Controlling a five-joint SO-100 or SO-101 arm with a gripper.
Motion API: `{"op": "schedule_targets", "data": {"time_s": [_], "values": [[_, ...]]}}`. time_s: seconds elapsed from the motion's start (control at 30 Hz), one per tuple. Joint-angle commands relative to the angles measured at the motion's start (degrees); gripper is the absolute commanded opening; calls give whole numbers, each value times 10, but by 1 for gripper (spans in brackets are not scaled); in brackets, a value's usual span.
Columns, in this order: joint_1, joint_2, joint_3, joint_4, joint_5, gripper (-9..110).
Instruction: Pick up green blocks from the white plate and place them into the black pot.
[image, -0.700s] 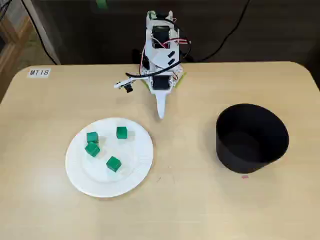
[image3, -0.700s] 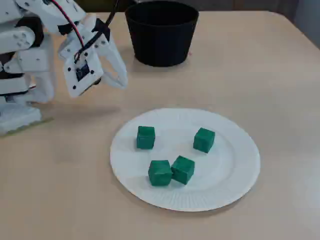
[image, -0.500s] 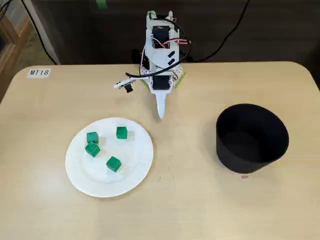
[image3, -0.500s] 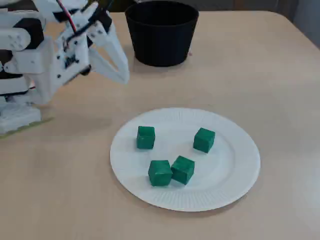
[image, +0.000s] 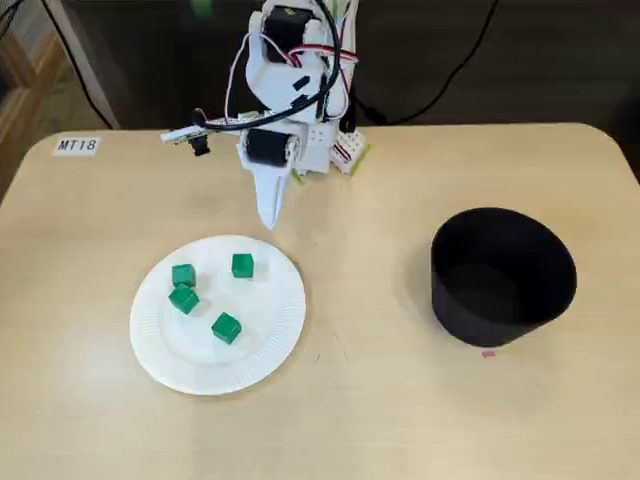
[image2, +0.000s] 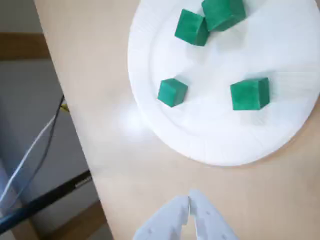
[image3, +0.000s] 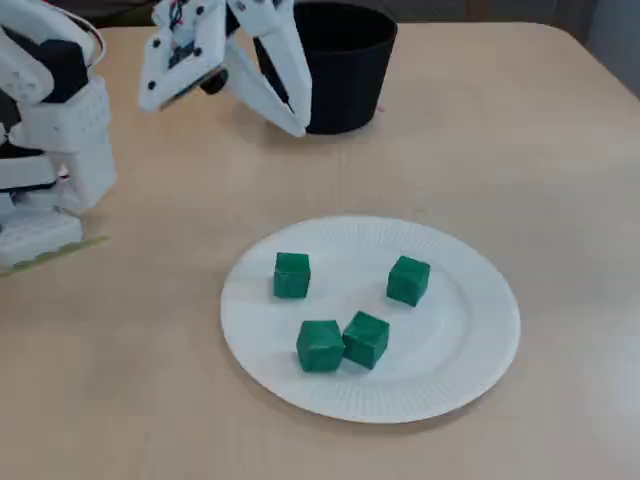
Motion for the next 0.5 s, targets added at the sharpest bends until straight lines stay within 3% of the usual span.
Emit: {"op": "schedule_targets", "data": {"time_s": [0.0,0.47], "values": [[28,-48,-38,-25,55,-2],[178,-308,-204,27,196,-2]]}}
